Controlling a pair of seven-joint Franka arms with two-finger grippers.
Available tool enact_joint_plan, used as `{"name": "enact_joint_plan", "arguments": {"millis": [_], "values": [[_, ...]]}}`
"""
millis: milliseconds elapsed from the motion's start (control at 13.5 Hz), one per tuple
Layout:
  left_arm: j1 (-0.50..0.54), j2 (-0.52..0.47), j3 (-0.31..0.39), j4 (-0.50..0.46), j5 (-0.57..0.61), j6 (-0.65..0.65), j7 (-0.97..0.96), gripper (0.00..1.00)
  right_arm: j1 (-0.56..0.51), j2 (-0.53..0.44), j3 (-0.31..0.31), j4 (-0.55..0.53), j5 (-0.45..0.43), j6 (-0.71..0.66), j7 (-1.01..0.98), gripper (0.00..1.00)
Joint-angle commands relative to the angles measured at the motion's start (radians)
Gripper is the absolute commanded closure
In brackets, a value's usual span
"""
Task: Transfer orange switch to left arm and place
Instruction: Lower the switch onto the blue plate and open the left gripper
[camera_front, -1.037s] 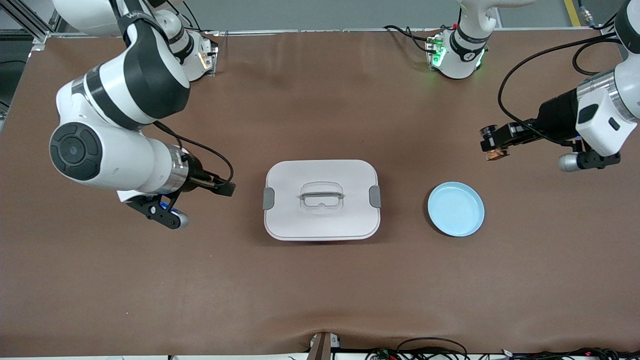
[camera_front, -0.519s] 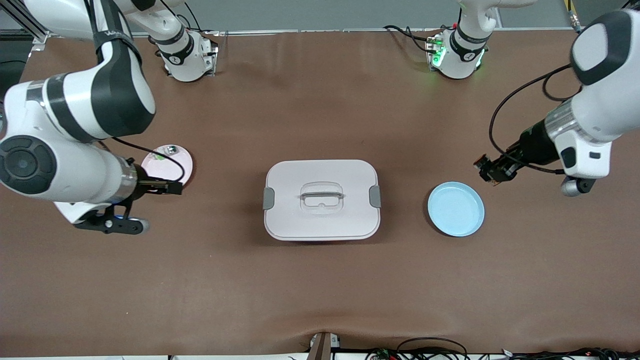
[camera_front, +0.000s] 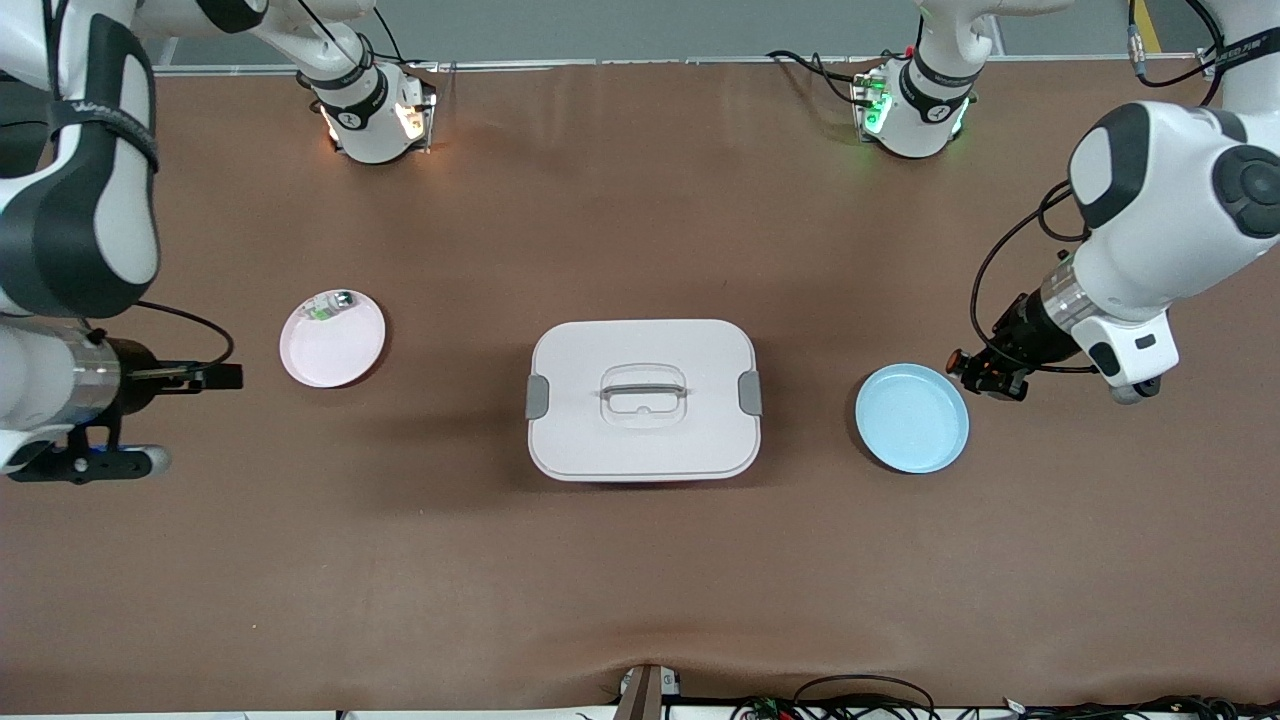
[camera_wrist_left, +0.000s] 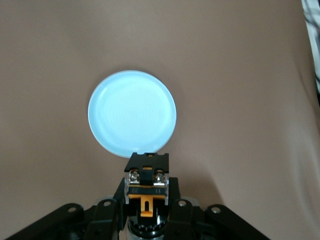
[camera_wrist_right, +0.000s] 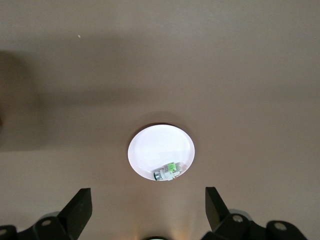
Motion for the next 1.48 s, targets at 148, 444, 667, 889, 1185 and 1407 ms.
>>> {"name": "enact_joint_plan", "arguments": {"millis": [148,444,667,889,1185,1407], "values": [[0.025,0.003,-0.007,-0.068,0.045,0.08,-0.196,1.0,-0.049,-0.1,0.021,-0.121,0.001,0.055,-0.009,0.0],[0.029,-0.004,-0.006,-0.149,0.045,0.161,-0.362,1.0,-0.049,-0.339,0.021,-0.536,-0.005,0.357,-0.01,0.0],[0.027,0.001,-0.007,-0.211,0.045,0.236,-0.411,1.0,-0.049,-0.346,0.019,-0.527,-0.016,0.345,0.022,0.0],[0.027,0.03,-0.007,-0.246,0.045,0.301,-0.417,1.0,-0.069,-0.352,0.018,-0.501,-0.002,0.335,0.025,0.0],[0.029,0.099,-0.009,-0.274,0.047,0.353,-0.416,1.0,-0.082,-0.358,0.019,-0.494,0.003,0.319,0.023,0.0],[0.029,0.15,-0.009,-0.266,0.047,0.355,-0.401,1.0,-0.081,-0.358,0.019,-0.471,-0.004,0.318,0.023,0.0]]}}
